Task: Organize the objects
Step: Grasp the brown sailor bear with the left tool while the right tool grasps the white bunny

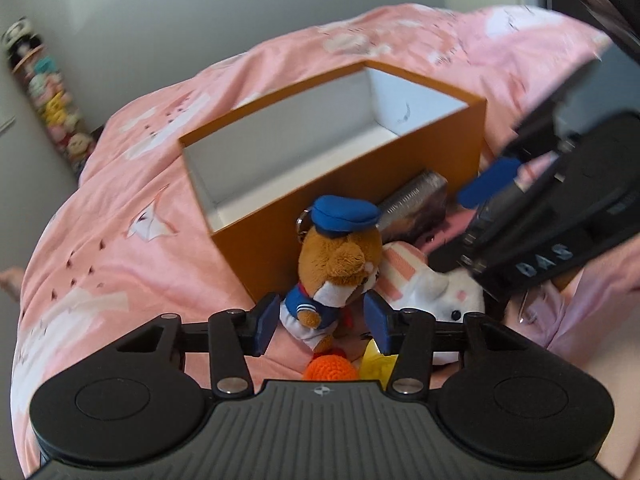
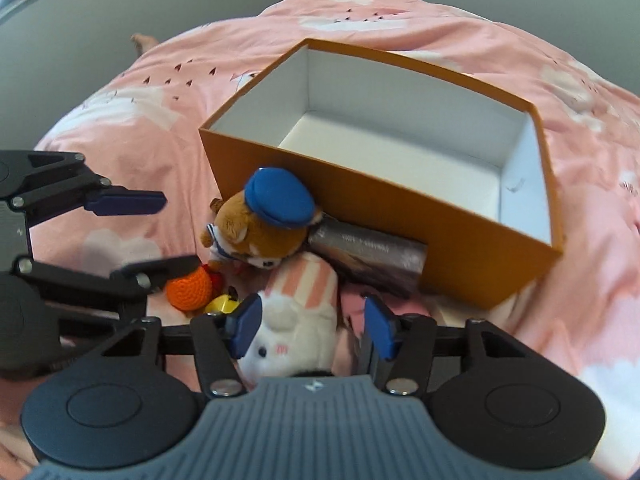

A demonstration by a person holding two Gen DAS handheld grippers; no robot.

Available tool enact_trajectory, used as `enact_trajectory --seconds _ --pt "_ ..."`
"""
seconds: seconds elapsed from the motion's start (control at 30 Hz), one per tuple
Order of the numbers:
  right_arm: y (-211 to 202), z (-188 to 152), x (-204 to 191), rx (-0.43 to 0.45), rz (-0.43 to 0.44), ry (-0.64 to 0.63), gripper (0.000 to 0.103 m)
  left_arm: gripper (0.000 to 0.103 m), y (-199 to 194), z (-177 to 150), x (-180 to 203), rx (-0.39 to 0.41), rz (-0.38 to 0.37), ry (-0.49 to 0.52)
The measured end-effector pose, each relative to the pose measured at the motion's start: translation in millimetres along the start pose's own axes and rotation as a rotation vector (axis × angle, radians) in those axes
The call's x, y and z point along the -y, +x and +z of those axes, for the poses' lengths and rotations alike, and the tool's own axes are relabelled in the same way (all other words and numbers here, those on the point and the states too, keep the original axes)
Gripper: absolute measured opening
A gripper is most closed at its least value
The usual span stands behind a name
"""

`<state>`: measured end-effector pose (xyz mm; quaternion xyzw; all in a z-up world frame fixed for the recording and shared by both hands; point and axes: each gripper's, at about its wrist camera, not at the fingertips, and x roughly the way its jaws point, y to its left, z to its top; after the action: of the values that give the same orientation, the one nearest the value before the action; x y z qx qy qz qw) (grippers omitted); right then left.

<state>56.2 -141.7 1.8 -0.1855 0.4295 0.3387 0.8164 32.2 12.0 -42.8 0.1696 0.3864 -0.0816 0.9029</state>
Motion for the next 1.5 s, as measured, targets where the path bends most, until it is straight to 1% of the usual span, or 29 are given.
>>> enact_trajectory --seconds 0.03,0.1,0.17,0.27,0.3,0.37,0.5,0.57,0.6,0.73,0.8,0.83,0.97,1.03,1.17,1.27,1.37,1.43,1.47,1.5 --pt "4.4 3.3 -1.5 -0.003 -0.012 -0.017 0.053 0.059 4.0 -0.1 1.8 0.000 -0.002 0.025" --pt "11.7 8.8 -2.0 -0.009 -0.032 -0.047 0.047 0.060 13.3 0.7 5.7 -0.006 0.002 0.074" --pt "18.6 13.6 0.8 -0.021 -0.035 -0.062 0.043 0.061 22.1 1.6 10.0 -0.007 0.015 0.128" --pt "28.9 17.9 7.8 -0.045 -0.024 -0.057 0.043 0.062 37.1 2.0 15.5 -0.018 0.030 0.205" --pt "32.0 19.4 9.5 -0.053 -0.022 -0.056 0.043 0.064 42.4 2.3 17.4 -0.023 0.034 0.229" --pt "36.0 21.0 12.4 -0.061 -0.019 -0.055 0.043 0.065 50.1 2.1 19.6 -0.030 0.018 0.267" --pt "40.5 21.9 10.9 -0.047 -0.035 -0.088 0.043 0.065 62.6 2.0 22.9 -0.041 -0.004 0.289" --pt "42.7 21.9 11.5 -0.048 -0.015 -0.090 0.044 0.063 66.6 0.6 25.2 -0.035 0.000 0.285" --pt "43.5 21.5 12.1 -0.050 -0.004 -0.088 0.044 0.060 67.9 -0.2 26.2 -0.030 0.001 0.281" --pt "47.2 21.6 10.8 -0.058 -0.010 -0.090 0.045 0.056 67.0 -3.5 27.1 -0.021 0.006 0.244" --pt "46.6 21.6 10.2 -0.058 -0.009 -0.090 0.050 0.055 62.0 -3.1 24.6 -0.023 0.009 0.209" --pt "45.5 21.2 9.6 -0.056 -0.009 -0.094 0.050 0.054 58.5 -2.0 22.0 -0.031 0.011 0.183" --pt "37.5 20.1 5.6 -0.028 -0.035 -0.117 0.051 0.052 40.0 4.3 1.7 -0.069 -0.001 0.007" --pt "30.7 20.3 5.2 -0.009 -0.037 -0.111 0.051 0.052 29.4 4.8 -7.8 -0.077 -0.002 -0.068" --pt "18.4 21.1 0.5 0.011 -0.011 -0.112 0.051 0.051 9.8 3.0 -21.0 -0.092 -0.012 -0.181" --pt "14.6 18.5 -6.6 0.001 0.012 -0.123 0.051 0.051 2.5 0.2 -26.0 -0.119 -0.005 -0.221" --pt "17.2 14.5 -14.4 -0.035 0.035 -0.140 0.051 0.051 2.3 -5.2 -32.2 -0.123 -0.001 -0.247" --pt "23.2 13.2 -23.2 -0.066 0.032 -0.166 0.052 0.051 2.4 -6.8 -37.0 -0.122 0.002 -0.260" --pt "26.7 12.3 -28.0 -0.081 0.027 -0.186 0.054 0.051 0.1 -7.2 -38.9 -0.118 0.002 -0.264" --pt "29.6 11.5 -32.1 -0.092 0.021 -0.204 0.060 0.051 -4.0 -8.9 -38.8 -0.114 0.001 -0.267"
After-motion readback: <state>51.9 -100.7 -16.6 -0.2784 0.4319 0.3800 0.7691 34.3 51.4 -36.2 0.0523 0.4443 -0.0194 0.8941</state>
